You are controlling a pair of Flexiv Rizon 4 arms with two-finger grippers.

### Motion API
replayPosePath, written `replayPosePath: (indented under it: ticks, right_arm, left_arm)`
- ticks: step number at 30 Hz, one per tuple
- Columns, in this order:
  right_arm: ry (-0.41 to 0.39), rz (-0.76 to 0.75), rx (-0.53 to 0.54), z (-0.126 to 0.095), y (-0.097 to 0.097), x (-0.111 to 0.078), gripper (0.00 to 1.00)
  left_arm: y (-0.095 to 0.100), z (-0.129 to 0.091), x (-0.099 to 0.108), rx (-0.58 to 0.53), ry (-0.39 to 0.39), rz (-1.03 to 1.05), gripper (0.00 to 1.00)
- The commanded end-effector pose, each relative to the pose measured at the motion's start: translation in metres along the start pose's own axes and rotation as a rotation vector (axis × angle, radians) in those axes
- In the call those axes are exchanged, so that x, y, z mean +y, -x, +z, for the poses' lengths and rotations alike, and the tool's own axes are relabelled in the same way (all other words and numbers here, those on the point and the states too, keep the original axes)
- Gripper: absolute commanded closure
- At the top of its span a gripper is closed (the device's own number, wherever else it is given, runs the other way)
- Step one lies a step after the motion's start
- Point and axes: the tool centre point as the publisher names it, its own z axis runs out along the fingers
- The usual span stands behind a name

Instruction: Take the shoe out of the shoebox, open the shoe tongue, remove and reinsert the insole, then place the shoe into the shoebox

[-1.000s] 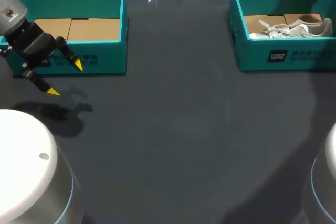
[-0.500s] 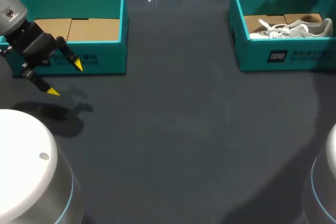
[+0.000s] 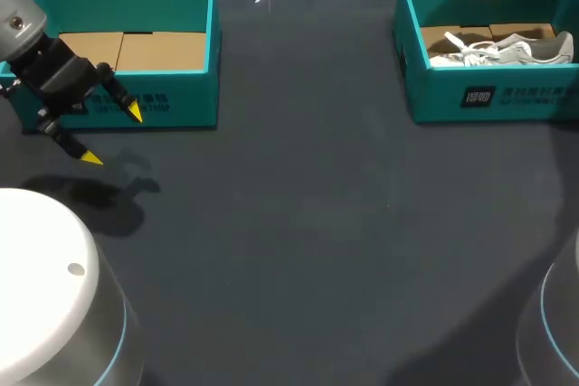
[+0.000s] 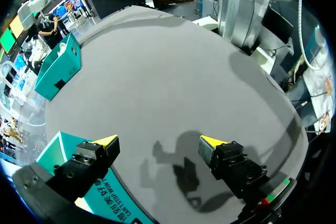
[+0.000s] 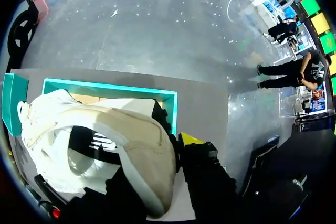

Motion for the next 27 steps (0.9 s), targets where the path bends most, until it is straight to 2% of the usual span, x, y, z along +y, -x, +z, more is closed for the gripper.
replayPosePath:
  ticks: [1,12,18,27]
  right_arm:
    - [0.011,0.122,-0.078,-0.009,-0.002,-0.012,1.00]
    - [0.011,0.122,-0.078,-0.009,-0.002,-0.012,1.00]
    - [0.025,0.153,-0.104,0.005,-0.010,-0.019,1.00]
    - [0.005,0.190,-0.124,0.019,-0.014,-0.028,1.00]
  left_arm:
    - [-0.001,-0.001,0.000,0.000,0.002,0.001,0.00]
    - [-0.001,-0.001,0.000,0.000,0.002,0.001,0.00]
    - [-0.001,-0.001,0.000,0.000,0.002,0.001,0.00]
    - [-0.001,-0.001,0.000,0.000,0.002,0.001,0.00]
